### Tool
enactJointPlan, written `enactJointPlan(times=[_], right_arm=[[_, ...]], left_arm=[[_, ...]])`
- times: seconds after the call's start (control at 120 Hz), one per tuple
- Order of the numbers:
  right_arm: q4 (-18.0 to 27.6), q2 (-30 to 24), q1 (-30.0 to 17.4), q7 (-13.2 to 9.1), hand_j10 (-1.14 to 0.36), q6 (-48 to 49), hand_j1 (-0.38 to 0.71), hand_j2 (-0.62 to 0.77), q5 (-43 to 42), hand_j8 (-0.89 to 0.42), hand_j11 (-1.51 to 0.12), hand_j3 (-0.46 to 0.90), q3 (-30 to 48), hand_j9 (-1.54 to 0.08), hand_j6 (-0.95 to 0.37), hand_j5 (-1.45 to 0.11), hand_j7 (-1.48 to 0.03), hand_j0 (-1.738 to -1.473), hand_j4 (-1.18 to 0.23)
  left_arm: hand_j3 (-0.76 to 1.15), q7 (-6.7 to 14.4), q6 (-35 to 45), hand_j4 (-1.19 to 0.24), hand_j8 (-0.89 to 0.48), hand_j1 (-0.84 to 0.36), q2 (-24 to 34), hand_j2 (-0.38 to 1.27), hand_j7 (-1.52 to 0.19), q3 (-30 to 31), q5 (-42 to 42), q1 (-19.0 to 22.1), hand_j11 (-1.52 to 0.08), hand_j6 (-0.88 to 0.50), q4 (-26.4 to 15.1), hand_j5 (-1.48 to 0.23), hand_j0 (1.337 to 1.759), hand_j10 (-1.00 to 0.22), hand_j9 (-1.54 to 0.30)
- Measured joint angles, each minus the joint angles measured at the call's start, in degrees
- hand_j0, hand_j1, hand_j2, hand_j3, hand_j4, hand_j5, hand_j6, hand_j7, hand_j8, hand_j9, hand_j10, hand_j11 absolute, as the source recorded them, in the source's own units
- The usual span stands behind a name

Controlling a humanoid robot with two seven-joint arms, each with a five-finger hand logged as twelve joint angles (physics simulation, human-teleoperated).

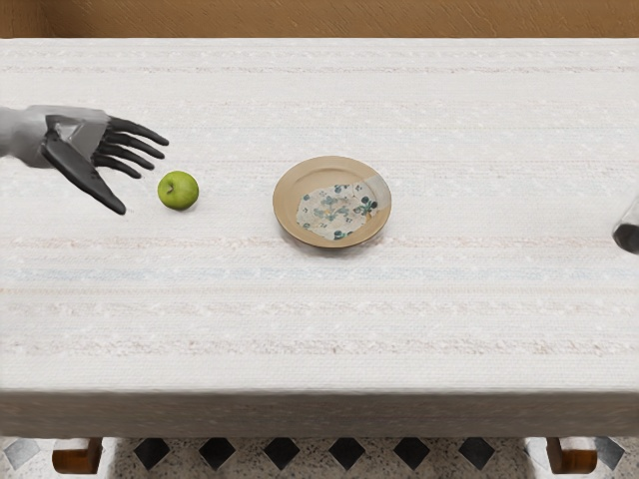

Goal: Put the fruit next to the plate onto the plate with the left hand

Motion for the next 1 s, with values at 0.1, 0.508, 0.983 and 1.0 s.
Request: enactJointPlan(times=[0.1,0.508,0.983,1.0], right_arm=[[-0.5,0.0,-0.1,0.0,-0.03,-0.2,-0.31,-0.01,0.1,-0.03,-0.04,0.0,0.0,-0.04,-0.03,-0.04,-0.04,-1.658,-0.03],[-1.8,0.0,-0.2,0.0,-0.03,-0.4,-0.31,-0.01,0.1,-0.03,-0.04,0.0,-0.2,-0.04,-0.03,-0.04,-0.04,-1.658,-0.03],[-1.8,0.0,-0.2,0.0,-0.03,-0.4,-0.31,-0.01,0.1,-0.03,-0.04,0.0,-0.2,-0.04,-0.03,-0.04,-0.04,-1.658,-0.03],[-1.8,0.0,-0.2,0.0,-0.03,-0.4,-0.31,-0.01,0.1,-0.03,-0.04,0.0,-0.2,-0.04,-0.03,-0.04,-0.04,-1.658,-0.03]], left_arm=[[0.0,0.2,0.0,-0.25,-0.25,0.05,0.1,0.05,-0.32,-0.1,3.8,-0.1,-0.32,-0.25,0.8,-0.32,1.658,-0.25,-0.32],[0.0,2.5,30.8,-0.25,-0.25,0.05,-12.2,0.05,-0.32,13.1,21.4,-6.2,-0.32,-0.25,1.0,-0.32,1.658,-0.25,-0.32],[0.0,3.4,55.2,-0.27,-0.27,0.03,-29.9,0.06,-0.35,31.8,21.7,-6.4,-0.35,-0.27,-1.4,-0.35,1.658,-0.27,-0.35],[0.0,3.4,55.7,-0.27,-0.27,0.03,-30.4,0.06,-0.35,32.0,21.7,-6.1,-0.35,-0.27,-1.1,-0.35,1.658,-0.27,-0.35]])
